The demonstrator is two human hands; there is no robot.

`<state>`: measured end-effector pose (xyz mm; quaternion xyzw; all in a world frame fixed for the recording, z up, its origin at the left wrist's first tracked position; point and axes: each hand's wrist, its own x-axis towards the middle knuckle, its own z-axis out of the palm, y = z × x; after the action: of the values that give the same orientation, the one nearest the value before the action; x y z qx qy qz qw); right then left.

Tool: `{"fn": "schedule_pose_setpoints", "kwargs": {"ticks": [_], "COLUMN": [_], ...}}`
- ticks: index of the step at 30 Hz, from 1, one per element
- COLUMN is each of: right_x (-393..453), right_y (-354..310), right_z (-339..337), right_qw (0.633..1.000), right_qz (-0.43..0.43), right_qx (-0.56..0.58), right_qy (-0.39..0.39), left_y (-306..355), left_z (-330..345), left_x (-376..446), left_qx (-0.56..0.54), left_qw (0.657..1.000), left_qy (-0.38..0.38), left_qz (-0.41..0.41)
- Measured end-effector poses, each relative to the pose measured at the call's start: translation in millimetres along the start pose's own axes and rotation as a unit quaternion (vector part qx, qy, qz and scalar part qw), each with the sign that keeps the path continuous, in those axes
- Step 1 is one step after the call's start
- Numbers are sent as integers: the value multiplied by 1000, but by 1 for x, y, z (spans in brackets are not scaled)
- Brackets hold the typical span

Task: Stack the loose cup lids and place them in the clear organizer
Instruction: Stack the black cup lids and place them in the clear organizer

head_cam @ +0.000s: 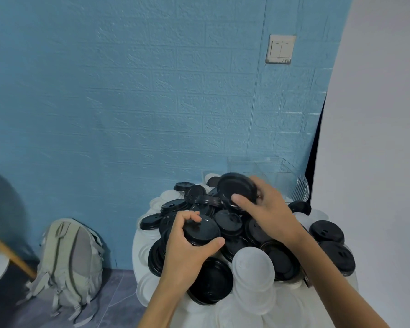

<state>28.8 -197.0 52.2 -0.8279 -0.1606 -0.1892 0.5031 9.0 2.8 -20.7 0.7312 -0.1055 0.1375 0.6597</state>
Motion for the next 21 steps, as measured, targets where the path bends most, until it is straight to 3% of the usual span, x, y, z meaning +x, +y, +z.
{"fn": "schedule_pose_setpoints", "kwargs": {"ticks": [3, 6, 11, 21], "right_x": [-4, -6, -10, -10], "right_y": [-17, -16, -17, -21], "right_z": [3, 15, 24, 28], "right_qw": [985, 975, 970, 956], "right_qz": [78, 124, 149, 205], "right_qx": [146, 124, 78, 90], "right_qy": [-58, -136, -177, -191], "left_y": [6, 9, 15, 17], "left_z": [1, 4, 6, 0], "left_x": [-1, -2, -5, -3], "left_qx": [-20, -43, -50, -22], "left_qw": [1000, 999, 997, 997], "left_qy": [-4, -24, -49, -73], "left_qz": [8, 12, 19, 28]}}
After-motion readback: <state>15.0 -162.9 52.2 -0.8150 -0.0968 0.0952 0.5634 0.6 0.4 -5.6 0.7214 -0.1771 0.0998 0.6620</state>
